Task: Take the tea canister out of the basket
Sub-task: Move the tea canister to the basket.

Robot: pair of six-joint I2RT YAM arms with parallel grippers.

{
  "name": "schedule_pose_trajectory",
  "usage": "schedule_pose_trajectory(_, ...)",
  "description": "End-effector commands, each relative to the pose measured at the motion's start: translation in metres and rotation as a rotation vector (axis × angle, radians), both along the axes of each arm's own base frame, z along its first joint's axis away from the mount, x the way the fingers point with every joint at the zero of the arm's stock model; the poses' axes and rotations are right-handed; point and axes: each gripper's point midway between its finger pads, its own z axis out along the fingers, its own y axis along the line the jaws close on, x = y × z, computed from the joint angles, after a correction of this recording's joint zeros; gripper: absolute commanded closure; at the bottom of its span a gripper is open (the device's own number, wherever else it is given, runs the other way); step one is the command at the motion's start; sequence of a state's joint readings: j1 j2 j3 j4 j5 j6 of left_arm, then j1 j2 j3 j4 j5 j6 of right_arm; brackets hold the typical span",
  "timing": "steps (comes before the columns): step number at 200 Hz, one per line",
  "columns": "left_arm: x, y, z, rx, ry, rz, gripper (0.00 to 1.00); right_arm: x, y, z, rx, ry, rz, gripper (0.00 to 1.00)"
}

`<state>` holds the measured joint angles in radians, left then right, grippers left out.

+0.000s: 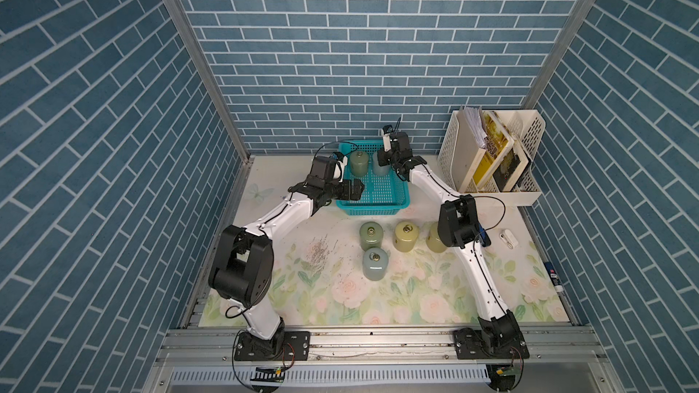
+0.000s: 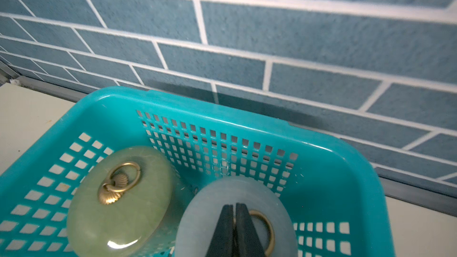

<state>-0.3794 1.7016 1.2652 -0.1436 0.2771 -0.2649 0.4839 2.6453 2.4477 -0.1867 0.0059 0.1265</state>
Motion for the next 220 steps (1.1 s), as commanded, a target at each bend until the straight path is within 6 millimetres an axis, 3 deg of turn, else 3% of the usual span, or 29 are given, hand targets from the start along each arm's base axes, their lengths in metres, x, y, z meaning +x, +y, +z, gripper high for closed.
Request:
schedule_pose_trajectory(1,-0.002,0.000,0.008,0.004,-0.023,-0.003,0.00,-0.024,-0.011,-0.048,-0.074,0.168,0.026,0.91)
schedule_pose_trajectory(53,-0.001,0.000,0.006,0.008,-0.023,-0.002,0.00,-0.071,-0.008,-0.069,-0.176,0.255,0.101,0.91)
schedule_pose_trajectory(79,-0.003,0.000,0.006,0.004,-0.024,-0.002,0.00,-0.105,-0.001,-0.059,-0.185,0.245,0.141,0.91)
schedule_pose_trajectory(104,-0.003,0.000,0.006,0.002,-0.023,-0.005,0.00,-0.126,0.005,-0.040,-0.147,0.229,0.161,0.85)
schedule_pose_trajectory(115,-0.003,-0.001,0.007,0.000,-0.024,-0.005,0.00,-0.131,0.008,-0.028,-0.130,0.219,0.167,0.78)
schedule_pose_trajectory(132,-0.004,-0.001,0.010,-0.002,-0.028,-0.007,0.00,-0.134,0.009,-0.011,-0.114,0.199,0.168,0.55)
schedule_pose_trajectory(140,-0.004,0.000,0.011,-0.002,-0.032,-0.006,0.00,-0.136,0.010,-0.010,-0.111,0.200,0.172,0.53)
schedule_pose_trajectory(145,-0.004,0.000,0.012,-0.002,-0.034,-0.005,0.00,-0.137,0.011,0.011,-0.088,0.170,0.179,0.51)
schedule_pose_trajectory(178,-0.005,0.001,0.016,-0.004,-0.041,-0.004,0.00,-0.153,0.017,0.047,-0.056,0.128,0.211,0.35)
schedule_pose_trajectory(196,-0.006,0.001,0.017,-0.009,-0.042,-0.003,0.00,-0.154,0.007,0.049,-0.085,0.114,0.160,0.21)
schedule_pose_trajectory(220,-0.006,0.000,0.017,-0.015,-0.040,-0.009,0.00,-0.151,-0.002,0.027,-0.152,0.163,0.119,0.03)
